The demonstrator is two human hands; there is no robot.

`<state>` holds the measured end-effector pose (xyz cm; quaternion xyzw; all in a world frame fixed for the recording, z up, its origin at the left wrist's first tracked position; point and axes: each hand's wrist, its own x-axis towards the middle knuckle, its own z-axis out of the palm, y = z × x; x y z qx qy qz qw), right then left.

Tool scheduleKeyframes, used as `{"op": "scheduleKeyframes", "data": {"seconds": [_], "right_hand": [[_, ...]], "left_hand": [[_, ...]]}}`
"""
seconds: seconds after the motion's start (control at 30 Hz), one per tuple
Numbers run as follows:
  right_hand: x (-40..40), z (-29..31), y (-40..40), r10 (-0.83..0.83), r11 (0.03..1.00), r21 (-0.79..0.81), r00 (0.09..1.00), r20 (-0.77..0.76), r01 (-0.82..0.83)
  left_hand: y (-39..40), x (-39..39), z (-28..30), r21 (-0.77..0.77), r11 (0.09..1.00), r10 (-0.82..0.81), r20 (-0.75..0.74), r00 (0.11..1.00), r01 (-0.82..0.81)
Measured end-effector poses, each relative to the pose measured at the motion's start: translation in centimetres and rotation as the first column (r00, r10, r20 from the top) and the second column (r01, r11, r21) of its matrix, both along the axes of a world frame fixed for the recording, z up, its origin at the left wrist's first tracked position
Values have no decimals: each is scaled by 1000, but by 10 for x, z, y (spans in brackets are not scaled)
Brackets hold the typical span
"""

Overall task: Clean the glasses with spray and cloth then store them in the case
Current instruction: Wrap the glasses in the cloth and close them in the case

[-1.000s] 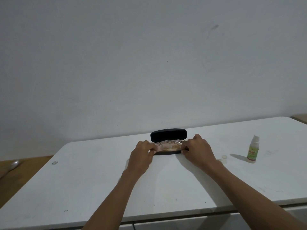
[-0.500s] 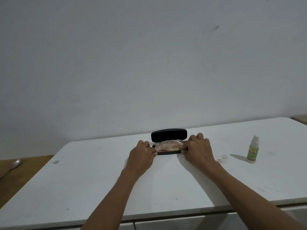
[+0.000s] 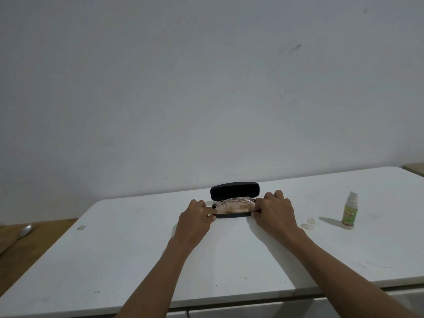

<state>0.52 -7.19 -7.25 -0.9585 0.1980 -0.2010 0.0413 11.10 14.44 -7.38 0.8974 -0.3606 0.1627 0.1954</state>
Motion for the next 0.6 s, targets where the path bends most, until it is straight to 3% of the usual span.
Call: {"op": "scheduleKeyframes", "data": {"seconds": [0.17, 0.37, 0.5, 0.6], "right_hand": [[-1, -1, -2, 8, 1000, 15, 1000, -5, -7], [-4, 3, -5, 2, 995, 95, 999, 42, -6], [-4, 11, -10, -64, 944, 330, 975, 211, -10], [7, 23, -18, -176, 806, 591, 937, 303, -40]], "left_hand": [[-10, -2, -2, 132, 991, -32, 184, 982, 8], [-2, 2, 3, 117, 993, -2, 115, 993, -12], [2, 6, 2, -122, 989, 89, 45, 995, -83], [-6, 19, 7, -462, 860, 99, -263, 960, -216]]}}
